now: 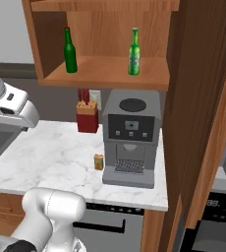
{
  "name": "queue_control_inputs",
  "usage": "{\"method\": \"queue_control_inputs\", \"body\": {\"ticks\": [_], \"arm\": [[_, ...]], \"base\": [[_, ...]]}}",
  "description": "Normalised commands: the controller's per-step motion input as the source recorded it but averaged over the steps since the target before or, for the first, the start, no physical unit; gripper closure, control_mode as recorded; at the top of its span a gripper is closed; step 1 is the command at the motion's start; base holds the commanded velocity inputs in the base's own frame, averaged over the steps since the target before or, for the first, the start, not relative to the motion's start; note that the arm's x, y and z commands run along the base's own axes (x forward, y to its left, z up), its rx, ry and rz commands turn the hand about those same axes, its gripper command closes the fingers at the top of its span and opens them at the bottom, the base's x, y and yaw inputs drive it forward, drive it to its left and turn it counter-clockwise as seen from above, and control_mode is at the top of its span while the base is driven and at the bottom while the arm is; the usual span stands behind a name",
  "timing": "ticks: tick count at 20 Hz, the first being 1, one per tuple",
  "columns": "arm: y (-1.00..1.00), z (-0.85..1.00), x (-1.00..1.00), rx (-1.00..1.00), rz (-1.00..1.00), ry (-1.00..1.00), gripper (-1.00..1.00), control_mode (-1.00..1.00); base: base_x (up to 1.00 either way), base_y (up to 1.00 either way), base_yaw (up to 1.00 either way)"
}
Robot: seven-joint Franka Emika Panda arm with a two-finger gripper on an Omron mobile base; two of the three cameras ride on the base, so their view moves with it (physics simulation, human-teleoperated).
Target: Sort all alcoholic drinks to one cabinet, and non-alcoholic drinks to the other.
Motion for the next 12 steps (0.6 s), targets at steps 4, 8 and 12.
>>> {"method": "queue_control_inputs", "body": {"ticks": [4, 8, 12], "arm": [[0.00, 0.00, 0.03, 0.00, -0.18, 0.00, -1.00, -1.00], [0.07, -0.02, 0.21, 0.00, -0.35, 0.00, -1.00, -1.00], [0.26, -0.09, 0.39, -0.01, -0.39, 0.00, -1.00, -1.00]], "base": [[0.00, 0.00, 0.00], [0.00, 0.00, 0.00], [0.00, 0.00, 0.00]]}}
